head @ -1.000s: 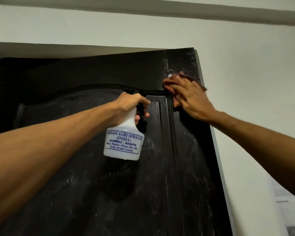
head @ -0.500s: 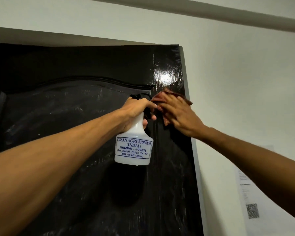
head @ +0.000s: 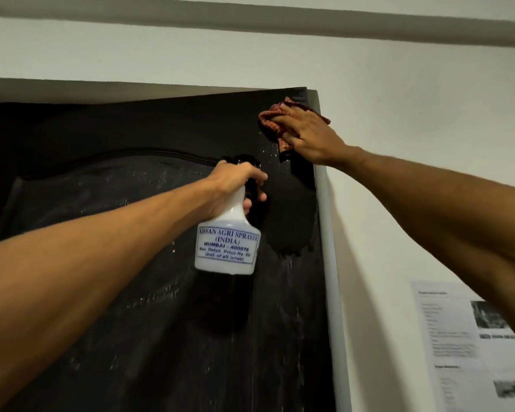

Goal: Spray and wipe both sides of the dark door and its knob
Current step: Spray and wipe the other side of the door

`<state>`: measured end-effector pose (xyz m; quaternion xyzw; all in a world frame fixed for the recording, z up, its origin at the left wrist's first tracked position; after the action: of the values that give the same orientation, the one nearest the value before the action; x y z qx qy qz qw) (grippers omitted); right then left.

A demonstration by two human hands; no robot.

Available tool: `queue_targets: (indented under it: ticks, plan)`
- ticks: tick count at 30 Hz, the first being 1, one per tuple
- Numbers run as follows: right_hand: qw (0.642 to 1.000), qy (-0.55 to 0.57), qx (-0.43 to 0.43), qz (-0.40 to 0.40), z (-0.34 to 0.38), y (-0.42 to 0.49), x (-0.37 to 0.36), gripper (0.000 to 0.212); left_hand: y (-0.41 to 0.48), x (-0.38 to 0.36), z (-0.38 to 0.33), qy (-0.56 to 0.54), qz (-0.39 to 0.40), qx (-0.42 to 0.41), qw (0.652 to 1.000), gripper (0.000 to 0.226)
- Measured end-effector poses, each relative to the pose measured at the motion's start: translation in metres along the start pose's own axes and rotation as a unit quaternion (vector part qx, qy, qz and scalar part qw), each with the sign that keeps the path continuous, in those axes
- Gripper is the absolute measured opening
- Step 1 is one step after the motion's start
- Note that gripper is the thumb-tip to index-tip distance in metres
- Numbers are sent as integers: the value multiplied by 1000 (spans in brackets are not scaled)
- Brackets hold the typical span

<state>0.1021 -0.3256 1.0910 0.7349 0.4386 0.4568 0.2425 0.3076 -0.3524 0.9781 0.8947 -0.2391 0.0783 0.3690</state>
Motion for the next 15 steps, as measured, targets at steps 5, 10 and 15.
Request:
queue_targets:
  ticks: [5, 10, 15]
  plan:
    - [999, -21, 17, -29, 0, -11, -4, 53, 0, -3, -12, 8, -9, -11, 1000, 14]
    - [997, -31, 75, 20, 36, -72, -48, 58, -24, -10, 34, 9, -13, 13, 1000, 17]
    - [994, -1, 98, 58, 104, -173, -121, 61, -79, -31, 98, -11, 17, 43, 999, 19]
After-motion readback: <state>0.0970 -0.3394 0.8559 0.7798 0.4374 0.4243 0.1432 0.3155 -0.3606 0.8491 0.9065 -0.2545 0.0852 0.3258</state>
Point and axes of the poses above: each hand's wrist, its own y-axis towards the middle knuckle, its own x-axis out of the back of the hand, z = x × y, the point moved 1 cm from there along y, towards the middle knuckle, and after that the axes turned 14 degrees about z, right-handed, at the moved point
